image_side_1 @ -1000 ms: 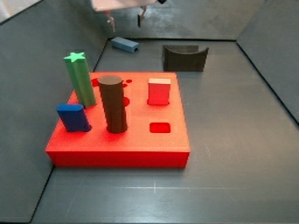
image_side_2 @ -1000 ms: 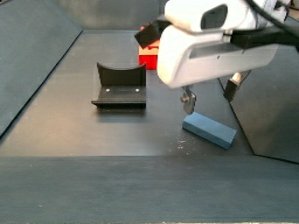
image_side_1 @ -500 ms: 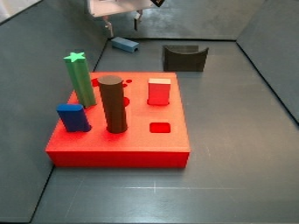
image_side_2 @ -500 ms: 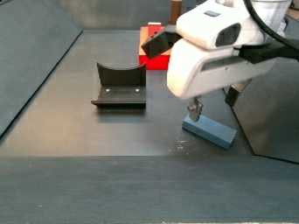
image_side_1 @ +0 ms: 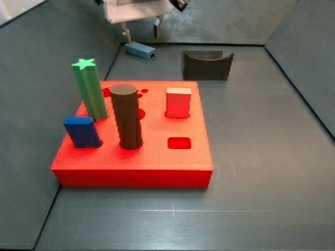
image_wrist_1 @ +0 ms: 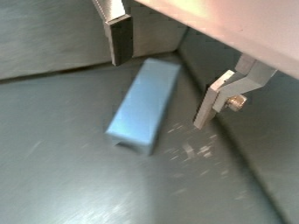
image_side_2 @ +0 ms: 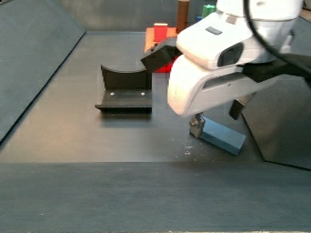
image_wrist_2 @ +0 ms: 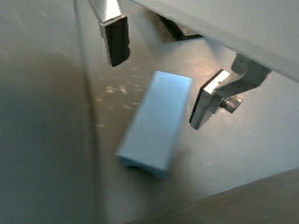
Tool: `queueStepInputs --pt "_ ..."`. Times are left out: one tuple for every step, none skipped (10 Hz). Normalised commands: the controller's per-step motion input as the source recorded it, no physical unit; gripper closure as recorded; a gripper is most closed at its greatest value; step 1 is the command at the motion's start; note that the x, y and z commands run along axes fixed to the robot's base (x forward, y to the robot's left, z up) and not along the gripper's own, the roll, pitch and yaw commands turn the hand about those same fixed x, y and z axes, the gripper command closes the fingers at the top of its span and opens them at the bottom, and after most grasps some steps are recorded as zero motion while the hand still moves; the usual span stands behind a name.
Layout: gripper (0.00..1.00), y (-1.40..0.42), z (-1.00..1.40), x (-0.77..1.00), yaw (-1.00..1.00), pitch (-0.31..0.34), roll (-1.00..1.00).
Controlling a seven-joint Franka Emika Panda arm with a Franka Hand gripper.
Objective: Pick up the arch object. Move up. Place the arch object on the fixture. Regrasp the arch object. Rotate the arch object. Move to above the board. Insert the arch object.
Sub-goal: Pick up the arch object.
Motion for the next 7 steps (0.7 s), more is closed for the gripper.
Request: queueStepInputs --pt "0.0 -0.35 -0.83 0.0 0.51 -0.166 -0.01" --pt "0.0 0.0 -0.79 0.0 0.3 -0.126 -0.1" --pt "0.0 0.17 -0.65 0.0 0.21 -0.061 -0.11" --pt "0.0 0.09 -0.59 0.0 0.21 -0.06 -0.08" --pt "0.0 0.0 -0.51 0.0 0.15 -0.106 -0.07" --pt "0.0 -0.14 -0.43 0.02 0.0 -0.123 -0.04" --pt "0.0 -0.27 -0.41 0.0 0.0 -0.16 -0.02"
